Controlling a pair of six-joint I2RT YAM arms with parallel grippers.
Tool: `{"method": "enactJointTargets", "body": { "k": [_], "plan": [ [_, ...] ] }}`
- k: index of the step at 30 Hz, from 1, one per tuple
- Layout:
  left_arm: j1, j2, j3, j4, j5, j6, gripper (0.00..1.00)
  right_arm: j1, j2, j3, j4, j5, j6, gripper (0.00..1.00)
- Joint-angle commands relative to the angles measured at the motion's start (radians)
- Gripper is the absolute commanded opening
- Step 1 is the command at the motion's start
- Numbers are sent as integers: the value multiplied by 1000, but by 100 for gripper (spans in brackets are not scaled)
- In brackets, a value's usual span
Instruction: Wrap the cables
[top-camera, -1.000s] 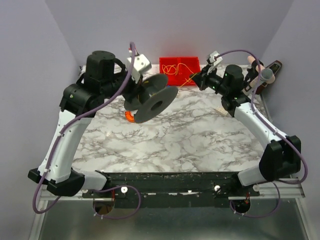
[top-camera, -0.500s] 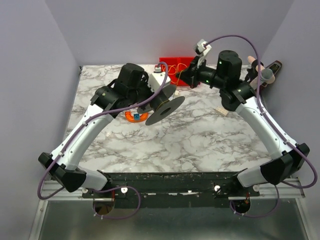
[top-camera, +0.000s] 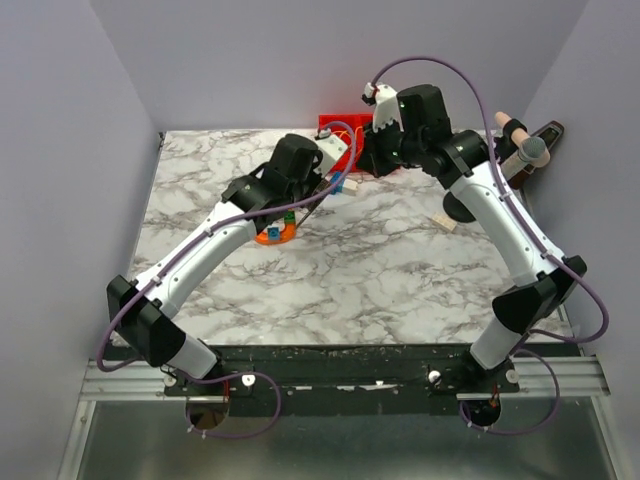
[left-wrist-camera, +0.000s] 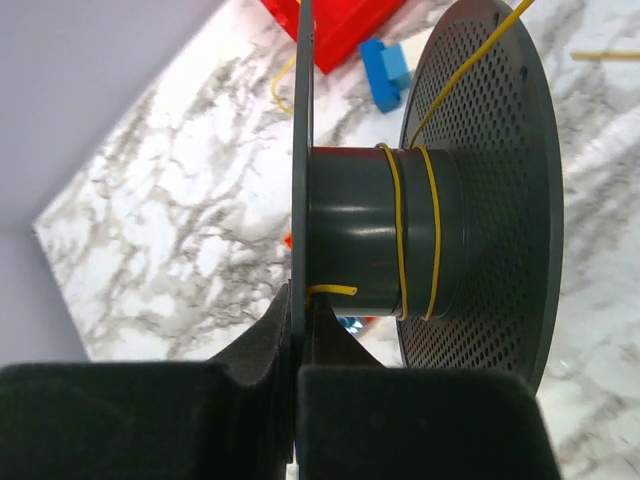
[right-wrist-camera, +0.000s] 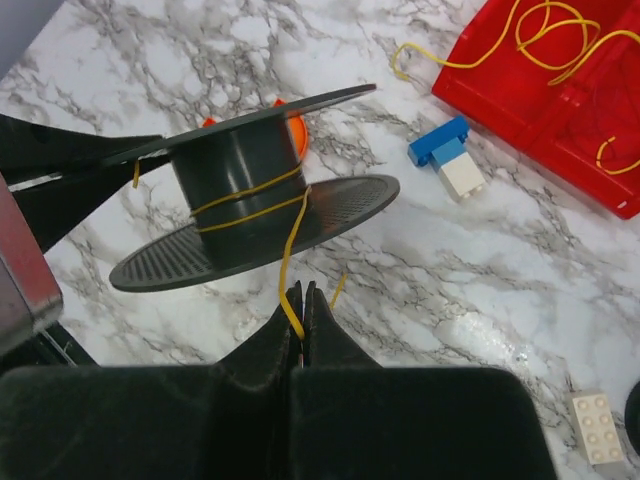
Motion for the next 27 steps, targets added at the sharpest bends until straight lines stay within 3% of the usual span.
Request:
{"method": "enactJointTargets", "body": {
  "k": [1,4,7,9,14,18,22,27],
  "plan": [
    [-47,-5,-75,311,-279,169,0,7,84,125,-219,-32,-39,1],
    [-47,3,-138,468,-362,244,0,5,101,130,-175,-281,-16,1],
    [-41,15,-135,484,-353,191,0,5,67,-6,107,-597,172,1],
    [-21,23,-93,453,-318,104,0,5,38,-138,325,-693,315,1],
    [43,47,41,373,-233,-125,0,5,-30,-328,667,-672,562,1],
    [57,72,108,315,-169,-287,0,11,-70,-410,830,-615,671,1],
    [83,115,207,225,-65,-418,0,49,-76,-422,812,-523,624,1],
    [92,167,293,189,-31,-466,0,114,-36,-381,690,-376,503,1]
  ]
}}
